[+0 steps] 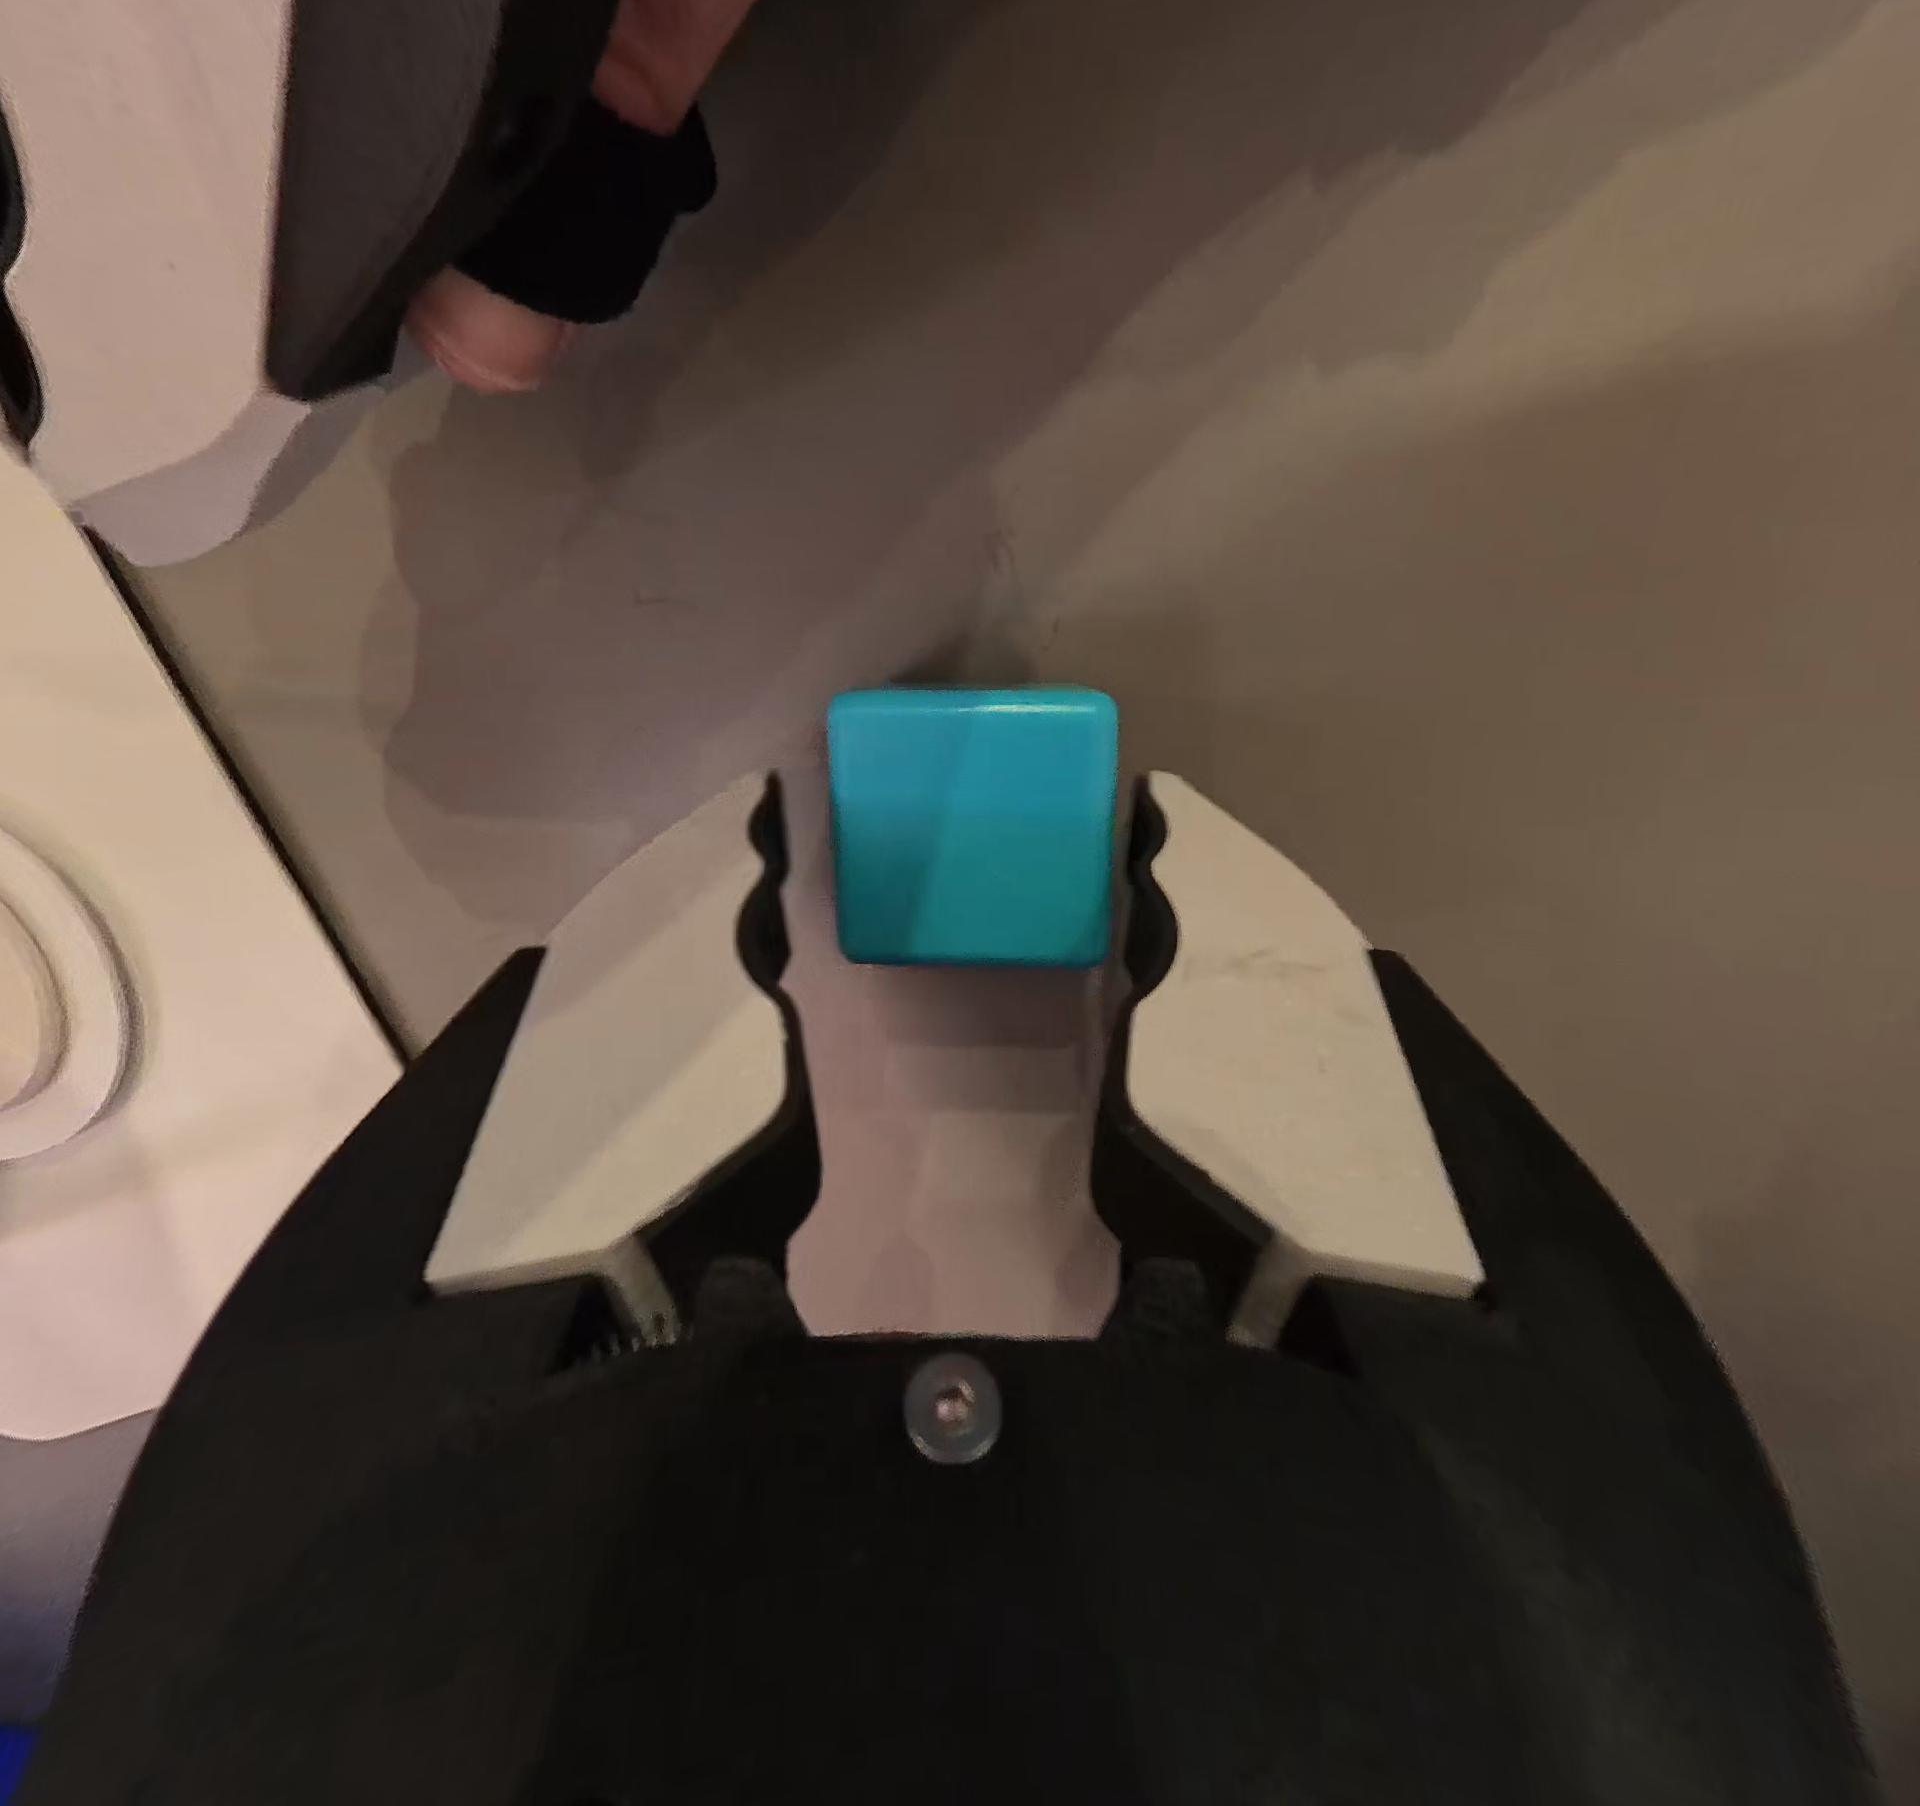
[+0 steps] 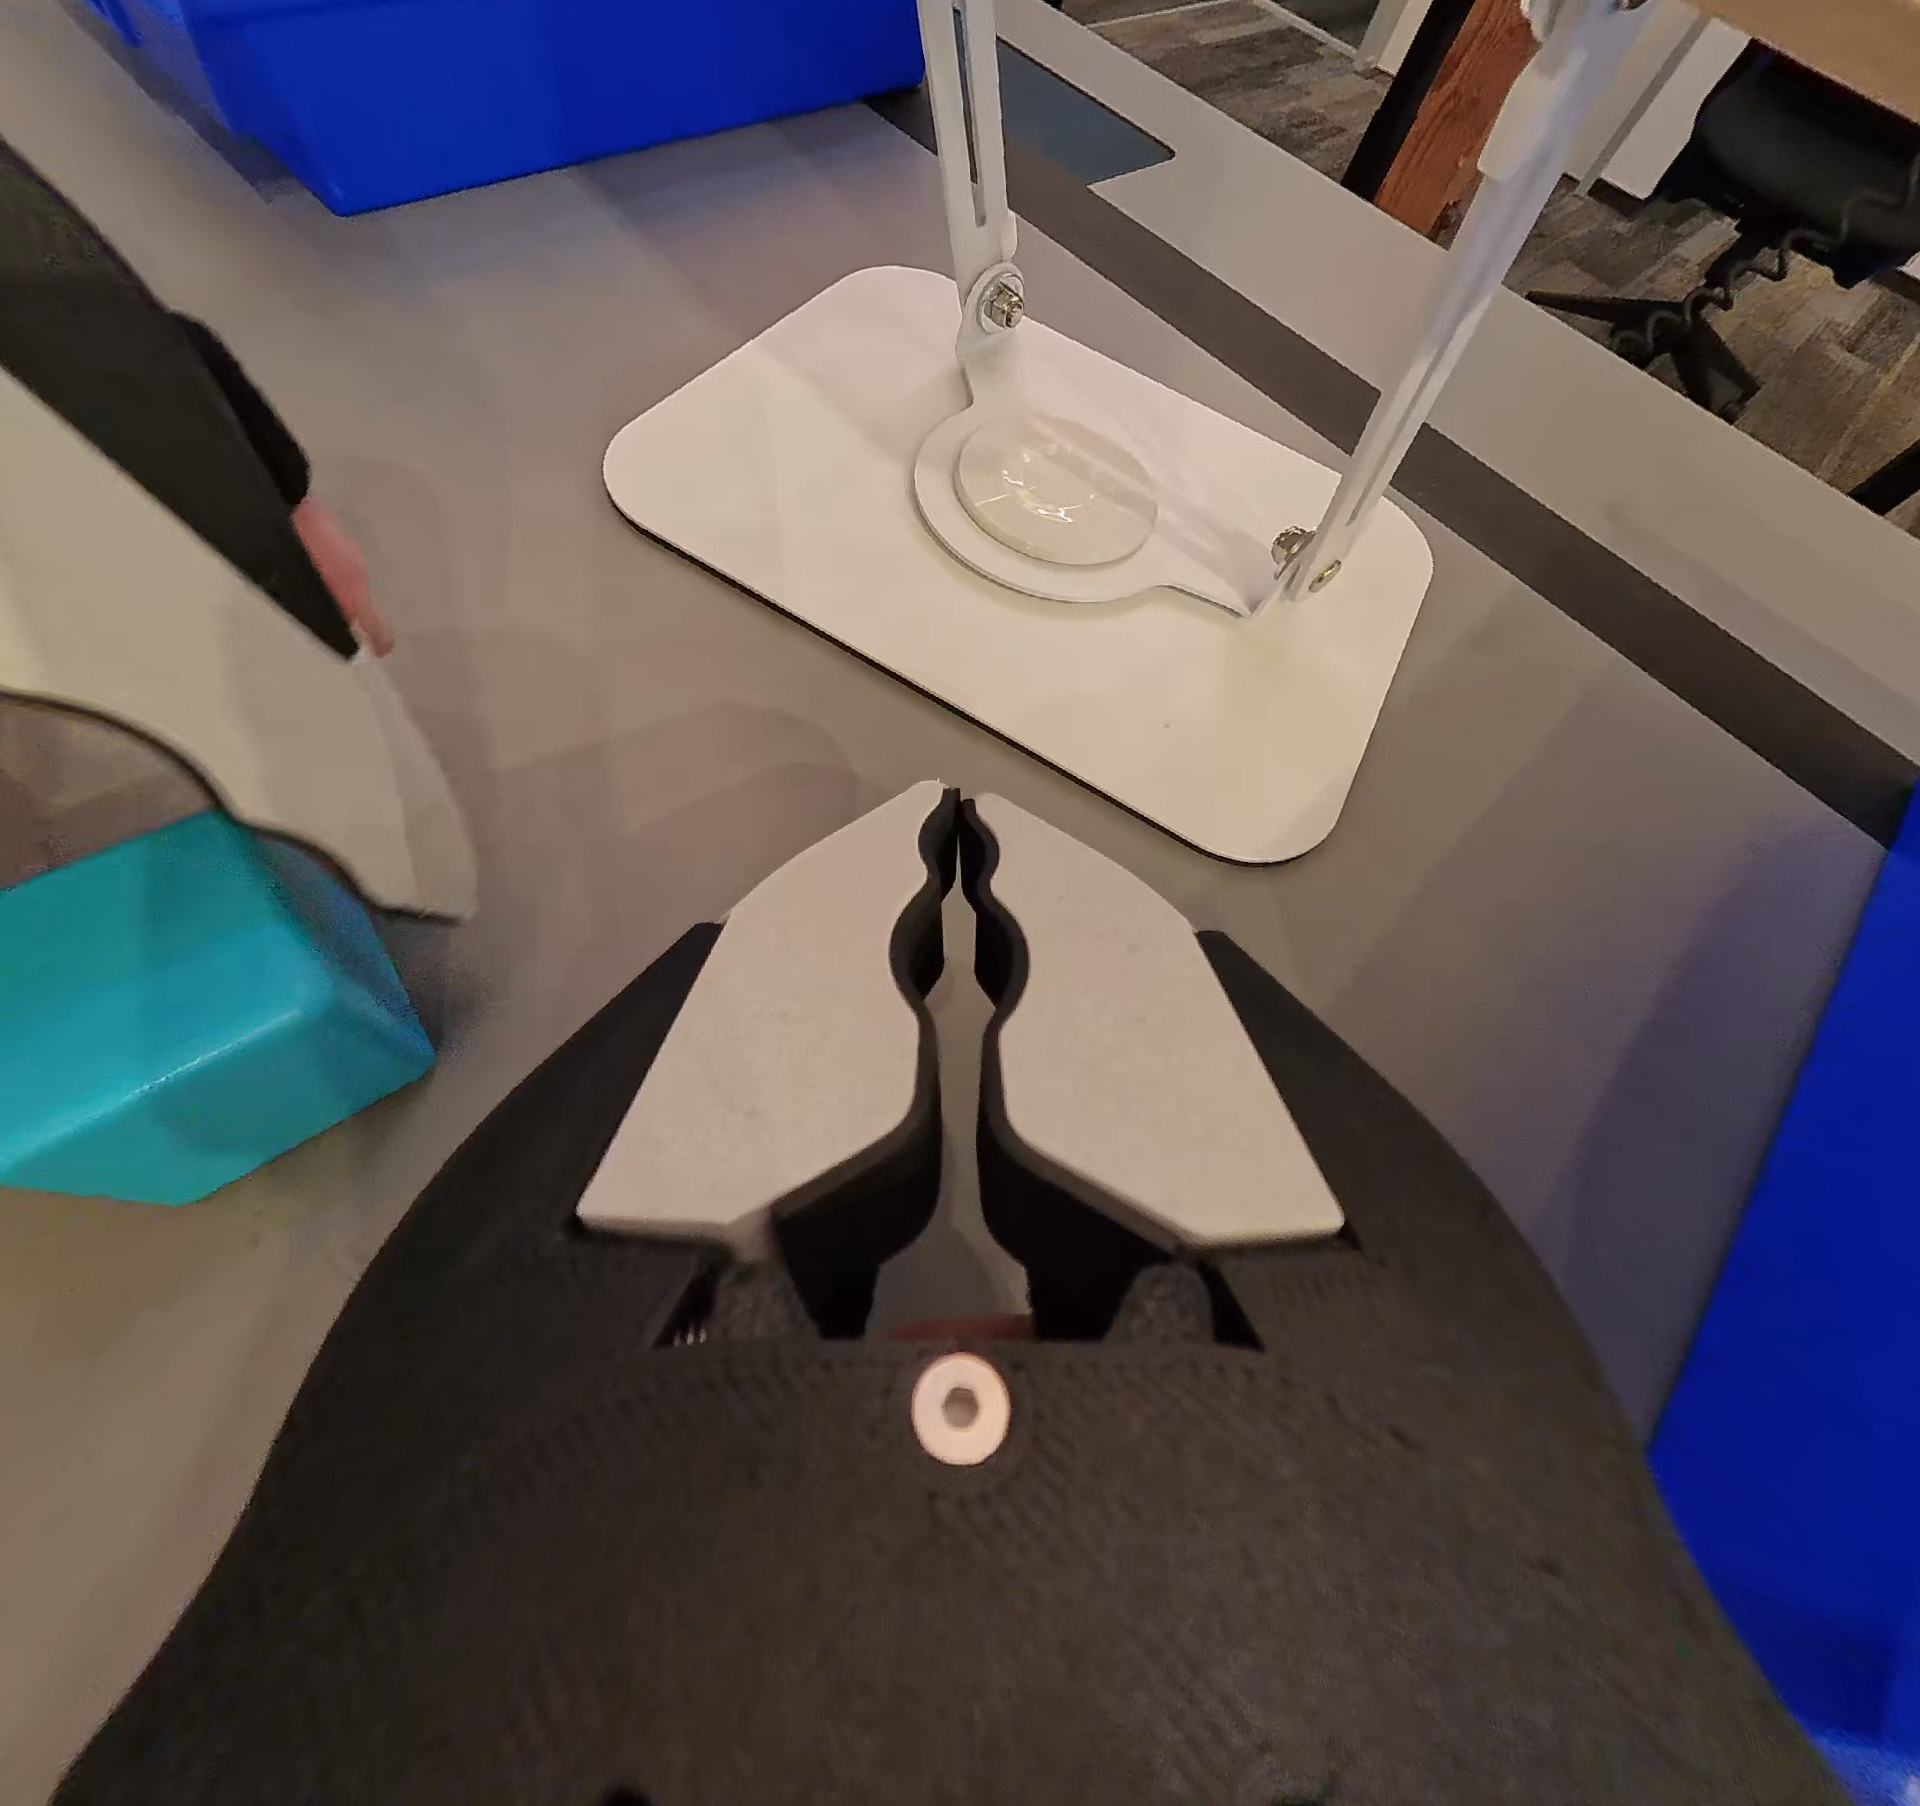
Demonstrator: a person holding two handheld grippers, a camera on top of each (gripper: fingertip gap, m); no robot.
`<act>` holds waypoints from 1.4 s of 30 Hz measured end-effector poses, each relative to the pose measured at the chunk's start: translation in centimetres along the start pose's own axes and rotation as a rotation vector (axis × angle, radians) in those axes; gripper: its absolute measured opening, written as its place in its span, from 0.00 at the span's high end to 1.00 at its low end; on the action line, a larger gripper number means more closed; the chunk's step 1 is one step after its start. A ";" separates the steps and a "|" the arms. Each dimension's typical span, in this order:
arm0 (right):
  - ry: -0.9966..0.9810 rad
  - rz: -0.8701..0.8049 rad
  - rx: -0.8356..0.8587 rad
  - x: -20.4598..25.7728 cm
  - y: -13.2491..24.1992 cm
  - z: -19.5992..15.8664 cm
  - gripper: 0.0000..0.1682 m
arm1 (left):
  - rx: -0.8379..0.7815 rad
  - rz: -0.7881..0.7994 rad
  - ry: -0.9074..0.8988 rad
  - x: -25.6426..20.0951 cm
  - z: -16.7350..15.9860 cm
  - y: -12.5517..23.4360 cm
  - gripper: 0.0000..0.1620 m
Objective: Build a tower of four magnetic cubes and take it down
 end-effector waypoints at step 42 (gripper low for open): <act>0.040 0.028 0.031 0.5 -0.4 0.1 1.00 | 0.415 0.452 0.560 22.1 -30.7 13.1 0.59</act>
Point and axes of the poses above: each gripper's, where its closed fingertips meet, y back along the fingers, z out of its top, x = y × z across the jaws, the point moved 10 cm from there along y, back along the fingers, and after that the axes turned 10 degrees about y, right-handed, at the moved point
